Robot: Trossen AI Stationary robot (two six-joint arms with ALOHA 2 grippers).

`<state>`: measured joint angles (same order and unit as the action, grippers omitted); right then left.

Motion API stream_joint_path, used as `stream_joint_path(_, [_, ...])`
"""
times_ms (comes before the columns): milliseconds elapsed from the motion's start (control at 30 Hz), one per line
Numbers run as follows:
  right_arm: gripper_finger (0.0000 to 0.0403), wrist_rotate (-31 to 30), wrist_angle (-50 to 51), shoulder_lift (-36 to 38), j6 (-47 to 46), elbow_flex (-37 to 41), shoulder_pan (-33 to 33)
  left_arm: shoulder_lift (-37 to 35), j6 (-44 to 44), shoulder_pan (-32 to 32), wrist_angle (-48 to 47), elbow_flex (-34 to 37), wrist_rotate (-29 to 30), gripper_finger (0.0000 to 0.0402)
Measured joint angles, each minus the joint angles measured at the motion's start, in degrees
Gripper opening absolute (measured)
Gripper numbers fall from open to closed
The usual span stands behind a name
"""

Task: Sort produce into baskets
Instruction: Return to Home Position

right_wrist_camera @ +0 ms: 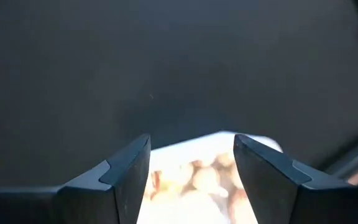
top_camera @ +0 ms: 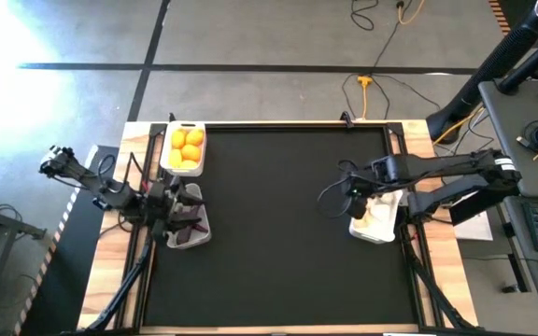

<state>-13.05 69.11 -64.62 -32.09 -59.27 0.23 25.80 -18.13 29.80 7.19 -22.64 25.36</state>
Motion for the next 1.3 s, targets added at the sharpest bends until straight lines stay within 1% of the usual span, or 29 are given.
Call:
stream_joint_path(100, [0.0218,0.0,-0.1,0.0,3.5,-3.3,0.0,0.0,-0.9,0.0,2.4,2.2,0.0,0.0235])
stream_joint_path(267, [0.0212,-0.3,-0.7,0.0,3.2,-8.5,0.0,0.0,-1.3,-0.4,4.4,4.0,0.0,0.0235])
stream_joint_path(367, [0.0212,-0.7,-1.5,0.0,3.6,-11.1,0.0,0.0,-1.8,-2.1,4.7,4.1,-0.1,0.0235])
stream_joint_path(433, [0.0213,-2.9,-4.3,0.0,5.4,-11.6,0.0,0.0,-1.9,-4.2,4.7,4.1,-1.0,0.0235])
stream_joint_path(467, [0.0214,-5.0,-6.6,0.1,6.8,-11.4,0.2,0.0,-1.9,-5.6,4.7,4.1,-1.8,0.0235])
stream_joint_path(533, [0.0215,-8.4,-13.1,0.5,10.8,-10.1,0.7,0.0,-2.1,-8.9,4.7,4.1,-4.9,0.0235])
stream_joint_path(567, [0.0215,-8.0,-16.9,0.8,13.8,-9.3,0.7,0.0,-2.1,-10.7,4.7,4.1,-6.7,0.0235])
stream_joint_path(600, [0.0215,-6.2,-20.9,1.3,17.1,-8.4,0.6,0.0,-2.0,-12.4,4.7,4.1,-8.4,0.0235])
stream_joint_path(700, [0.0215,4.0,-32.1,3.6,24.9,-4.4,-0.4,0.0,-1.1,-17.1,4.8,4.4,-10.6,0.0235])
stream_joint_path(767, [0.0216,11.2,-38.7,5.8,27.2,-0.8,-1.7,0.0,0.0,-19.5,4.7,4.7,-10.6,0.0235])
stream_joint_path(833, [0.0216,15.9,-42.8,8.6,27.1,3.4,-2.8,-0.4,0.8,-21.3,4.6,4.9,-10.7,0.0235])
stream_joint_path(867, [0.0216,17.2,-44.2,10.2,26.8,5.5,-3.3,-0.7,1.1,-22.0,4.8,5.0,-10.9,0.0235])
stream_joint_path(1067, [0.0217,17.8,-50.8,23.8,26.7,17.1,-3.5,-4.6,2.1,-24.1,4.7,7.4,-11.4,0.0235])
stream_joint_path(1200, [0.0217,17.5,-53.1,32.6,25.0,22.8,-3.5,-10.1,3.2,-24.1,4.8,10.6,-11.3,0.0235])
stream_joint_path(1300, [0.0217,17.6,-58.9,38.3,24.2,27.5,-3.5,-15.4,4.8,-24.1,4.9,13.3,-11.1,0.0235])
